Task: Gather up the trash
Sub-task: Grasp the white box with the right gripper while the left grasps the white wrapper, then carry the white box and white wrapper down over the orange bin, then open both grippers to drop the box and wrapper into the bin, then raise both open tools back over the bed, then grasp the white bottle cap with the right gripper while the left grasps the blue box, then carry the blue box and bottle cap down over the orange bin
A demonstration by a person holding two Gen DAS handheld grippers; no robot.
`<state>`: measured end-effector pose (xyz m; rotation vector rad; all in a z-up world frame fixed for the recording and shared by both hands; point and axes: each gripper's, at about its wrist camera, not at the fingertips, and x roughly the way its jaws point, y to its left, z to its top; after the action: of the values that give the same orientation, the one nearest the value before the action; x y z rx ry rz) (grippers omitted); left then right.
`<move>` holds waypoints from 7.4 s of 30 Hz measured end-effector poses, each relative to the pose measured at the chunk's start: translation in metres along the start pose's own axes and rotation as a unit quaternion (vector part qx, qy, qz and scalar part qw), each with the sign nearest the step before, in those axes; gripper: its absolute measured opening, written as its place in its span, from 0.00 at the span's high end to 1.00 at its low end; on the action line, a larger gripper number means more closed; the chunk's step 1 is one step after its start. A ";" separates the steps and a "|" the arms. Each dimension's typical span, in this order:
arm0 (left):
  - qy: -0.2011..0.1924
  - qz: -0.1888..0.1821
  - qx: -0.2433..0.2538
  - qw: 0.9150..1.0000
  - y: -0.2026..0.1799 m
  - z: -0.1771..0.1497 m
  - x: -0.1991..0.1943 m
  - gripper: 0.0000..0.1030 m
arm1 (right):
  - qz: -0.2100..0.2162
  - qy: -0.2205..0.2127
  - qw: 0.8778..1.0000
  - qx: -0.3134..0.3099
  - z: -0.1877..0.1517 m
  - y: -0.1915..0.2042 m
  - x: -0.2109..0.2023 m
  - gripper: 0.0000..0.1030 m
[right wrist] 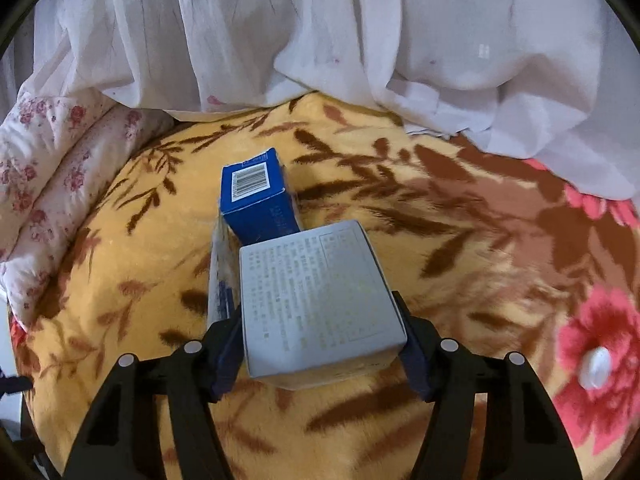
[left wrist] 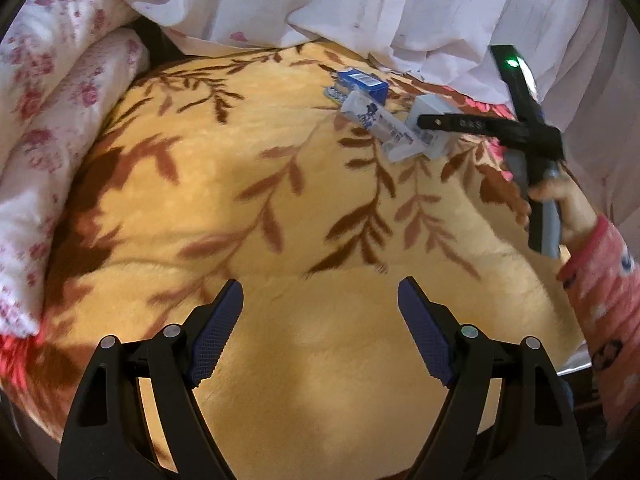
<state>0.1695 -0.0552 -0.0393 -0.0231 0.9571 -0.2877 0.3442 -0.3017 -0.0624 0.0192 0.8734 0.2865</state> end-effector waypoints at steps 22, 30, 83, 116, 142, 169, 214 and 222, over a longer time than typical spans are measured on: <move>0.014 -0.026 -0.013 0.999 -0.068 0.118 0.137 0.24 | -0.016 -0.045 0.999 -0.011 -0.106 0.020 -0.155 0.38; 0.023 0.006 -0.038 0.999 -0.061 0.145 0.167 0.24 | -0.014 -0.047 0.999 -0.021 -0.119 0.029 -0.168 0.38; 0.149 -0.035 0.106 0.983 -0.041 -0.244 -0.018 0.92 | 0.062 0.118 0.988 -0.079 -0.333 0.182 -0.170 0.38; 0.232 -0.026 0.055 0.971 -0.026 -0.275 0.043 0.33 | 0.060 0.166 0.984 -0.007 -0.359 0.152 -0.129 0.23; 0.063 -0.064 0.083 0.993 -0.039 -0.099 -0.030 0.19 | -0.046 -0.027 0.997 0.048 -0.192 0.040 -0.182 0.18; 0.033 -0.037 0.044 0.998 -0.037 0.097 0.105 0.19 | -0.189 0.001 0.963 0.189 -0.056 -0.178 -0.015 0.69; -0.034 0.033 -0.026 0.999 -0.046 0.188 0.154 0.42 | -0.073 -0.092 0.986 0.120 -0.059 -0.091 -0.096 0.69; -0.061 0.015 0.026 0.998 -0.059 0.118 0.049 0.42 | -0.048 -0.112 0.990 0.077 -0.083 -0.030 -0.161 0.69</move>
<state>0.2776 -0.1368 -0.0013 0.0210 0.8270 -0.2799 0.1908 -0.3800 0.0015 0.1498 0.6699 0.1237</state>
